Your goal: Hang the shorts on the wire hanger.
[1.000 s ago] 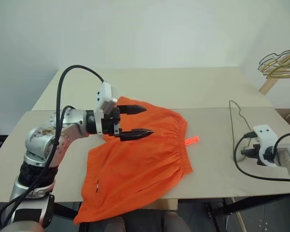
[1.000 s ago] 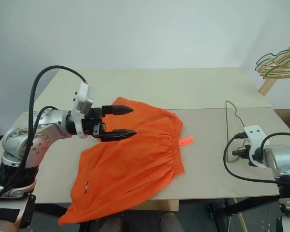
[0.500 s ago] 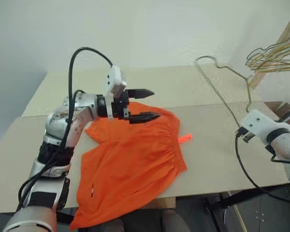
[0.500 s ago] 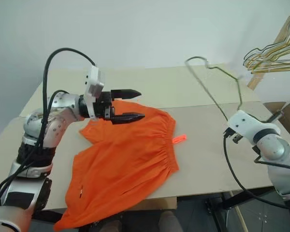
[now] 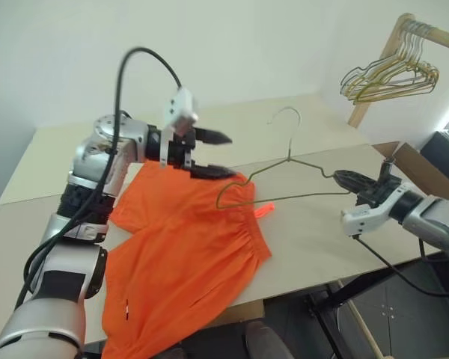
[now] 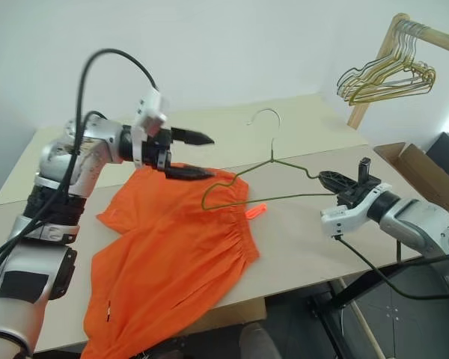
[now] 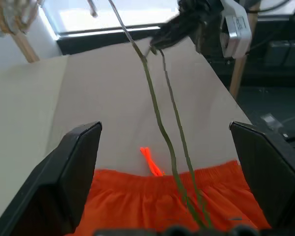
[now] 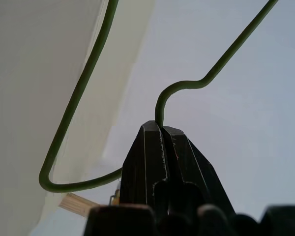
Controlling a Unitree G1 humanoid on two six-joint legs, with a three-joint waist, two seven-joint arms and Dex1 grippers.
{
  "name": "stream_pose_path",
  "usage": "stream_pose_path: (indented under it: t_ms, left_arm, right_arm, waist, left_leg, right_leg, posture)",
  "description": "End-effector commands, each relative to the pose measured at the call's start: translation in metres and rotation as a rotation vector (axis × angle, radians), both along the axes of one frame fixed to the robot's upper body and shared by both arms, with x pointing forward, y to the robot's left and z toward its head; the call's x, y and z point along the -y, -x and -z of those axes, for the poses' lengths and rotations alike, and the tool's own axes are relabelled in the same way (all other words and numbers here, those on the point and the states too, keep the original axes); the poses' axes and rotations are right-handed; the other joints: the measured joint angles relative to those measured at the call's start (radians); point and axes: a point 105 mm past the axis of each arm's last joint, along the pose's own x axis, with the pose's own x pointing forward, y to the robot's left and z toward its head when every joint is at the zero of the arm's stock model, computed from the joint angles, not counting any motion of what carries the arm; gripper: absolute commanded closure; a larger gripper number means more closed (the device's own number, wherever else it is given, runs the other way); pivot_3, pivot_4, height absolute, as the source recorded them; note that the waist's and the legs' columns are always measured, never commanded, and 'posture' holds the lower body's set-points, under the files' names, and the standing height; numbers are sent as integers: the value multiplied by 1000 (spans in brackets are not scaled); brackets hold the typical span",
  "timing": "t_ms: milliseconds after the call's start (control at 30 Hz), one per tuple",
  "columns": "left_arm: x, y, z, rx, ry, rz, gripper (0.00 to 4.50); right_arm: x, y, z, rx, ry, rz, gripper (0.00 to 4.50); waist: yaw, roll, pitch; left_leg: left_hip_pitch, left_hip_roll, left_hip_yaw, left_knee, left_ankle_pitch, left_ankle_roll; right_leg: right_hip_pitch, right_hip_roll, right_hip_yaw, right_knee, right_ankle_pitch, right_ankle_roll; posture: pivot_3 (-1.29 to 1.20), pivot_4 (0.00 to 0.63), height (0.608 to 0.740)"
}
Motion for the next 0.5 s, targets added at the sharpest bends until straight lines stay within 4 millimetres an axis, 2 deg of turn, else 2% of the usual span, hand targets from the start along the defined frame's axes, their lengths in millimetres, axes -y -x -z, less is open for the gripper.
stream_pose_path:
  t_ms: [33, 200, 433, 500]
  left_arm:
    - [7, 3, -1, -11, -88, 42, 0]
    - [16, 0, 24, -33, -213, 26, 0]
    - [24, -1, 45, -57, -288, -1, 0]
    - [25, -4, 49, -54, -303, -25, 396]
  right_arm:
    - [-6, -2, -15, 54, 18, -42, 4478]
    - [-13, -6, -20, 77, 28, -65, 4478]
    - [-16, -8, -30, 110, 25, -67, 4478]
    - [-16, -8, -31, 116, 24, -66, 4500]
  waist:
    - [-12, 0, 0]
    - [-22, 1, -1]
    - [-39, 2, -2]
    - [-42, 2, -2]
  left_leg:
    - [0, 0, 0, 0, 0, 0]
    - [1, 0, -1, 0, 0, 0]
    - [1, 0, -1, 0, 0, 0]
    - [1, 0, -1, 0, 0, 0]
  right_leg:
    - [0, 0, 0, 0, 0, 0]
    - [0, 0, 0, 1, 0, 0]
    - [1, 0, 0, 1, 0, 0]
    - [1, 0, 0, 2, 0, 0]
  posture:
    - [-275, 0, 740]
    - [-284, 0, 740]
    - [-289, 0, 740]
    - [-291, 0, 740]
